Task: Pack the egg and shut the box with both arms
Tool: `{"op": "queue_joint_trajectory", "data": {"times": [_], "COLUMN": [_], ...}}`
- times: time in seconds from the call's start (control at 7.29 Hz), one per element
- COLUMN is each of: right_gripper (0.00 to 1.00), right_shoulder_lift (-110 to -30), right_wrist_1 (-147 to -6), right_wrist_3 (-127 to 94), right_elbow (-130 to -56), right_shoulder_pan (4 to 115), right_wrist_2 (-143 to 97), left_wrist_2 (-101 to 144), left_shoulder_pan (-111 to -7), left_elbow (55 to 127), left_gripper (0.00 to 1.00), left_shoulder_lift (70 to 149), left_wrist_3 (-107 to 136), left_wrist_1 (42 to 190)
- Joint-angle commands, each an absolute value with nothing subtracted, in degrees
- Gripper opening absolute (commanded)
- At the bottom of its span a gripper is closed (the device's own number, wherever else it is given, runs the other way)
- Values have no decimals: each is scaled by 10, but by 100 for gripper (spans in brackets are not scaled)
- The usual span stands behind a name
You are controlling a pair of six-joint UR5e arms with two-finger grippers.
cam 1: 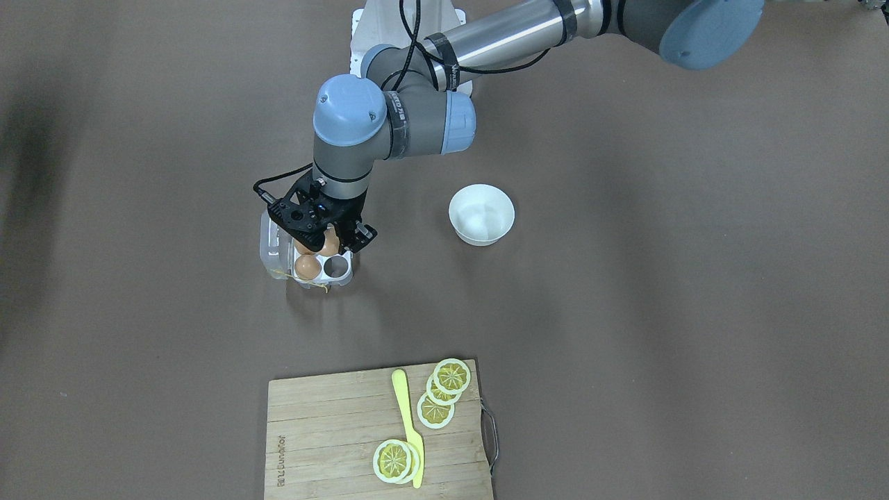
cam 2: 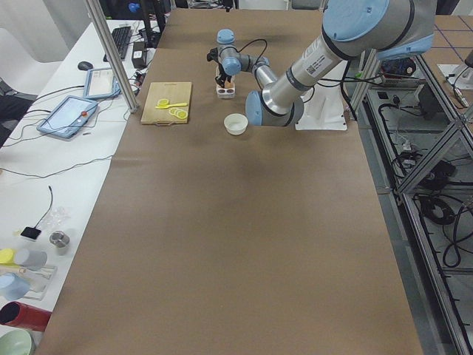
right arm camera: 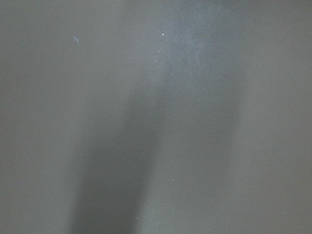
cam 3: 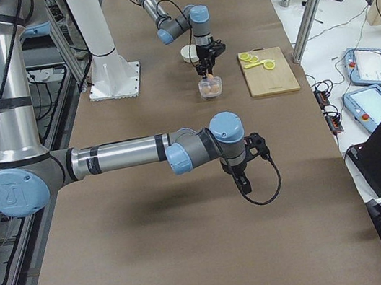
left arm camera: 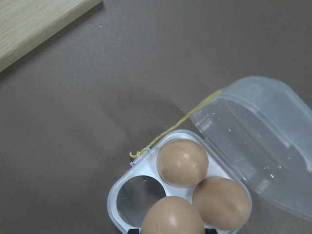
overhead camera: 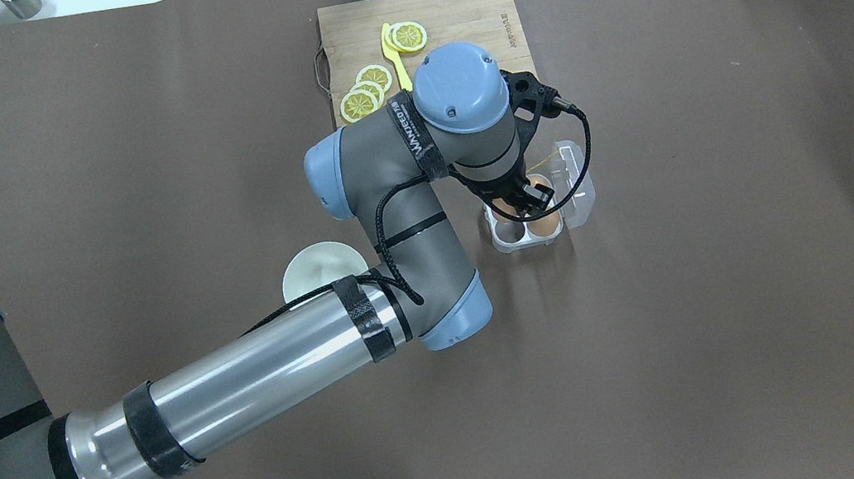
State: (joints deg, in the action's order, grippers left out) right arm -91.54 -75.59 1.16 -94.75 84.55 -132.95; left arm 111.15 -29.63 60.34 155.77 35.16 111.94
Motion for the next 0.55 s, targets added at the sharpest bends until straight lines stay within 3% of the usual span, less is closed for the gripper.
{"op": "queue_joint_trajectory", "data": {"times": [0.0,0.41], "right_gripper": [100,100], "right_shoulder_lift": [-915,-914], "right_wrist_1": [-756,-756], "right_wrist_3": [12,10], "right_elbow": [-947,-948], "right_shoulder_pan": [846,846], "right_wrist_2": [-1330,-1332], "left_wrist_2": [1112,1118], "left_shoulder_pan": [-296,-316], "left_elbow": [603,626], "left_gripper": [98,98], "left_shoulder_lift": [1556,1555], "left_wrist_3": [355,359], "left_wrist_1": [1123,1110]}}
